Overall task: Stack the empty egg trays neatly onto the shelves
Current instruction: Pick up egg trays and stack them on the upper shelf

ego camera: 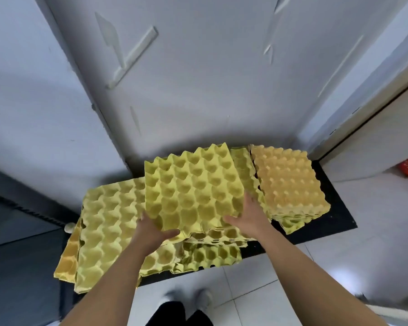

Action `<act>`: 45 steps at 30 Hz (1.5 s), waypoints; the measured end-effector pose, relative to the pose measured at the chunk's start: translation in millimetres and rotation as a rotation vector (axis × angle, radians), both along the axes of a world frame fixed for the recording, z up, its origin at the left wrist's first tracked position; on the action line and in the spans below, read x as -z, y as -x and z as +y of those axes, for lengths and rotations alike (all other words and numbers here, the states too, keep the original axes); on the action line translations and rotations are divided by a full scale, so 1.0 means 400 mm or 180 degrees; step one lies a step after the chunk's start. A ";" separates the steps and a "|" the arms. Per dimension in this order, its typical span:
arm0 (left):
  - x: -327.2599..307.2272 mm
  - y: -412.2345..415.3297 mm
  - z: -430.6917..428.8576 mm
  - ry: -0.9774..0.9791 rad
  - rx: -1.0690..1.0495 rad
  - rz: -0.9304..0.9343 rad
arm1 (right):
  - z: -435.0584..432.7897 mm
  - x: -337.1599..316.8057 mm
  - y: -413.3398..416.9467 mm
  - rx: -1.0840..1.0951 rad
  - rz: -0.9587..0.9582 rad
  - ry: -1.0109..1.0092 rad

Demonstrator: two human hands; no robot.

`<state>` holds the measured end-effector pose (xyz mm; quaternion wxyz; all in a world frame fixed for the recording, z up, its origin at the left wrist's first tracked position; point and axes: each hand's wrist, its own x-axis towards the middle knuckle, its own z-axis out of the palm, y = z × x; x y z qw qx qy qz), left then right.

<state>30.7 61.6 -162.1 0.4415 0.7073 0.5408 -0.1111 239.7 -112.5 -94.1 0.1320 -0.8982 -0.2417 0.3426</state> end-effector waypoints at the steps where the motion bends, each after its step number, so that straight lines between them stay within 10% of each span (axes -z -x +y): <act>1: 0.008 0.000 0.002 -0.0041 0.0012 -0.0039 | 0.003 0.003 -0.004 0.0034 0.0027 -0.0064; 19: -0.308 0.066 -0.017 -0.0937 -0.0557 -0.0997 | 0.009 -0.173 0.015 0.0236 -0.0241 -0.1400; 45: -0.895 0.689 -0.416 -0.3260 -0.2516 -0.1907 | 0.021 -0.727 0.506 -0.1956 -0.0179 -0.3428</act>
